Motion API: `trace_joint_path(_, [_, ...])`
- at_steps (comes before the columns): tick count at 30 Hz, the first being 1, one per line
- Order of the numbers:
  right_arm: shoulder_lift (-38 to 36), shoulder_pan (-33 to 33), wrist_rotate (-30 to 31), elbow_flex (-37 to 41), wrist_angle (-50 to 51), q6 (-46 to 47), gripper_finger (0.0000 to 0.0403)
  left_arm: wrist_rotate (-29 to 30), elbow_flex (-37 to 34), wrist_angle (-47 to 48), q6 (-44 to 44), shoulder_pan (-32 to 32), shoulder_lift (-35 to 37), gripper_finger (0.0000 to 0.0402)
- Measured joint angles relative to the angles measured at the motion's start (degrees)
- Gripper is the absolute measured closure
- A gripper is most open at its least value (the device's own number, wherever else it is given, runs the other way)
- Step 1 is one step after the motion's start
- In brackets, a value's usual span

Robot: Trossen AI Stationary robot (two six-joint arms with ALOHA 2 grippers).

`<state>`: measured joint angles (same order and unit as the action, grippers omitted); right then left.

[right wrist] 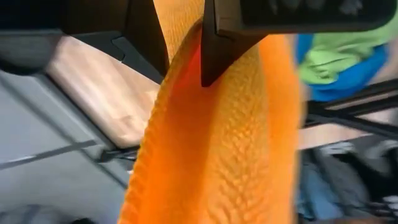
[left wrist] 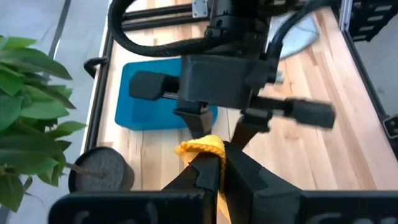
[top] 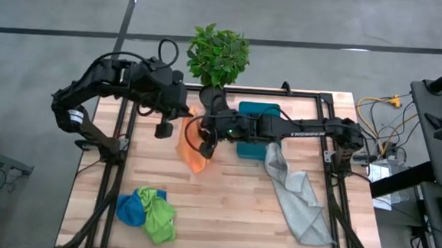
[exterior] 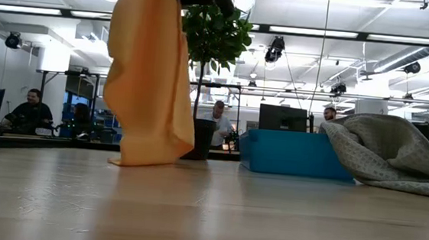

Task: Fold microfiber towels
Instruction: Fold the orange microfiber towel

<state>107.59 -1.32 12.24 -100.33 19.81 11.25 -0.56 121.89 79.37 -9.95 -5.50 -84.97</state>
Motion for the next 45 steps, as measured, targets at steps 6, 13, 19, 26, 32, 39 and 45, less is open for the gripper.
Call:
trace_joint_path(6, [1.6, 0.7, -2.1, 0.7, -0.3, 2.0, 0.0321, 0.0, 0.0, 0.6, 0.0, 0.0, 0.0, 0.0402])
trace_joint_path(13, [4.0, 1.0, -1.7, 0.9, -0.2, 4.0, 0.0321, 0.0, 0.0, 0.7, 0.0, 0.0, 0.6, 0.0402])
trace_joint_path(19, [5.0, 1.0, -1.7, 2.5, -0.4, 4.2, 0.0325, 0.0, 0.0, 0.7, 0.0, 0.0, 1.3, 0.0402])
trace_joint_path(26, [5.0, 1.3, -1.8, 8.3, -2.2, 4.2, 0.0325, 0.0, 0.0, 0.7, -0.3, 0.0, 2.1, 0.0402])
trace_joint_path(32, [5.1, 1.5, -4.4, 12.8, -5.8, 4.5, 0.0333, 0.0, 0.0, 0.7, -1.4, 0.0, 2.5, 0.0402])
trace_joint_path(39, [5.1, 1.5, -5.3, 17.0, -5.6, 5.3, 0.0335, 0.1, 0.0, 0.7, -1.4, 0.0, 2.7, 0.0402])
trace_joint_path(45, [4.7, 1.5, -7.6, 20.9, -5.4, 5.6, 0.0335, 0.1, 0.0, 0.7, -1.3, 0.0, 2.7, 0.0402])
